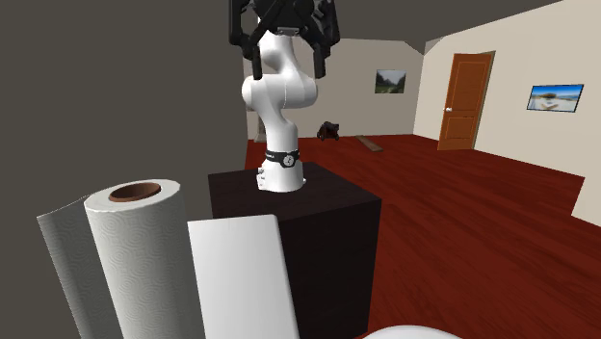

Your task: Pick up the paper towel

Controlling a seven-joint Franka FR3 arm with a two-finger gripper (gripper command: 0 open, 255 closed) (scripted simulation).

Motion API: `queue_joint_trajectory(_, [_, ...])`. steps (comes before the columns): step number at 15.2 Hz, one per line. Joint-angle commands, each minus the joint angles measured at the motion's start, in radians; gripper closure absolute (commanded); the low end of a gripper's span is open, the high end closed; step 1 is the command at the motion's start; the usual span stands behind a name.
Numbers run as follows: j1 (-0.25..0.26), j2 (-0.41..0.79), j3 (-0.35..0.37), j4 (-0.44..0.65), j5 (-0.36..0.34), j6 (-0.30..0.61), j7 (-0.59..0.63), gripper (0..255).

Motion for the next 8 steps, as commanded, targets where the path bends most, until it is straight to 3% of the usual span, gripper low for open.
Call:
queue_joint_trajectory(1, [-0.009,0.068,-0.028,0.039,0.008,0.038,-0.027,0])
queue_joint_trajectory(8, [-0.036,0.299,-0.099,0.194,0.079,0.134,-0.107,0])
